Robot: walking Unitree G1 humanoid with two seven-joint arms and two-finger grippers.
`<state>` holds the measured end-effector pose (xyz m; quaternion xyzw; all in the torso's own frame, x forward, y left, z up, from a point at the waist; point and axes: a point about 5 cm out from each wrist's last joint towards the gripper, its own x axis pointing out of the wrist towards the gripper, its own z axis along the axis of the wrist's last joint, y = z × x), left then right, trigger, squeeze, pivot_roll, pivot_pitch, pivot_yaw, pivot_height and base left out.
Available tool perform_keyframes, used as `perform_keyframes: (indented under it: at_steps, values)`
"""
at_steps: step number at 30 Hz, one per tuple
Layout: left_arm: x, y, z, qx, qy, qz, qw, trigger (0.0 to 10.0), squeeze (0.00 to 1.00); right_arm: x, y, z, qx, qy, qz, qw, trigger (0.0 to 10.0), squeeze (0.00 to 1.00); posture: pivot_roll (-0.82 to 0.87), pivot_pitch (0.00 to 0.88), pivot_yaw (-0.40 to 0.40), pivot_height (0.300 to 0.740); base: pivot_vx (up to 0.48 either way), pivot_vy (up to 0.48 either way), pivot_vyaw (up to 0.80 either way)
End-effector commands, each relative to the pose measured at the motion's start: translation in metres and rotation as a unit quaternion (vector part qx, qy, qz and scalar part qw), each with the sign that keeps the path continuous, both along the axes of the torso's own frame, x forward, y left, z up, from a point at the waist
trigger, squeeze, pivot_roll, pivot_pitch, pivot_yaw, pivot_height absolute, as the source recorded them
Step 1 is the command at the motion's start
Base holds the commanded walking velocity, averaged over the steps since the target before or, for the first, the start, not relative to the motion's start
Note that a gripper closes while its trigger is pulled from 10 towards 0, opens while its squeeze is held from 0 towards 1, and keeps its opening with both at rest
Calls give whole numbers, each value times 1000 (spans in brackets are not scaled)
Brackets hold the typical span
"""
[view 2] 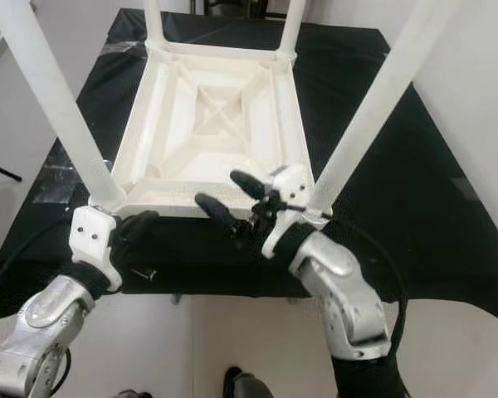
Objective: Building children table
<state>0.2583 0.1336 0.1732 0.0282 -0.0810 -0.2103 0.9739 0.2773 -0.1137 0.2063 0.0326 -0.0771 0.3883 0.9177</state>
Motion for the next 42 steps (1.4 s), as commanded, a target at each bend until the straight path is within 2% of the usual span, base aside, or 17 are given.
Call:
perform_keyframes:
  at_steps: [1,7,13,19,24,27,28,30,31,32,33,35,36,38,40,42]
  values:
    - [-1,-1,-3,2,6,-4,1000,10000,0,-3,4,-4,-4,-2,0,1000,10000,0,-11,190,-75,740,0,-465,0]
    - [2,4,0,-8,1,13,1000,10000,0,-5,4,-20,-18,13,-36,999,10000,0,-7,188,-75,740,0,-465,0]
    - [2,7,-3,-5,4,23,1000,10000,0,-7,3,-22,-30,5,-47,998,10000,0,-2,186,-65,740,0,-310,0]
    - [-4,22,-14,15,16,64,998,10000,0,-21,0,-11,-70,-43,-50,995,10000,0,-2,190,-51,740,0,0,0]
    - [-3,25,-15,16,15,76,997,10000,0,-24,6,-1,-55,-55,-24,997,10000,0,-1,190,-49,740,0,0,0]
    - [-2,27,-15,23,12,90,996,10000,0,-25,12,19,-40,-89,2,995,10000,0,0,189,-43,740,0,0,0]
    - [-2,27,-15,23,12,90,996,10000,0,-25,12,19,-40,-89,2,995,10000,0,0,189,-43,740,0,0,0]
    - [-1,30,-15,25,9,101,995,10000,0,-23,13,40,-24,-127,4,992,10000,0,0,189,-41,740,0,0,0]
    - [-1,30,-15,25,9,101,995,10000,0,-23,13,40,-24,-127,4,992,10000,0,0,189,-41,740,0,0,0]
    - [-1,32,-16,26,8,109,994,10000,0,-21,12,52,-18,-150,-9,988,10000,0,0,188,-38,740,0,0,0]
    - [-1,32,-16,26,8,109,994,10000,0,-21,12,52,-18,-150,-9,988,10000,0,0,188,-38,740,0,0,0]
    - [0,34,-16,28,6,119,992,10000,0,-15,9,79,6,-193,-33,981,10000,0,2,186,-36,740,0,0,0]
    - [0,34,-16,28,6,119,992,10000,0,-15,9,79,6,-193,-33,981,10000,0,2,186,-36,740,0,0,0]
    - [1,34,-15,28,4,124,992,10000,0,-15,10,104,27,-232,-45,971,10000,0,3,185,-34,740,0,0,0]
    - [1,34,-15,28,3,125,992,10000,0,-15,10,111,32,-243,-48,968,10000,0,1,184,-33,740,0,0,0]
    - [2,34,-15,29,3,126,992,10000,0,-11,6,128,21,-282,-104,954,10000,0,0,183,-32,740,0,0,0]
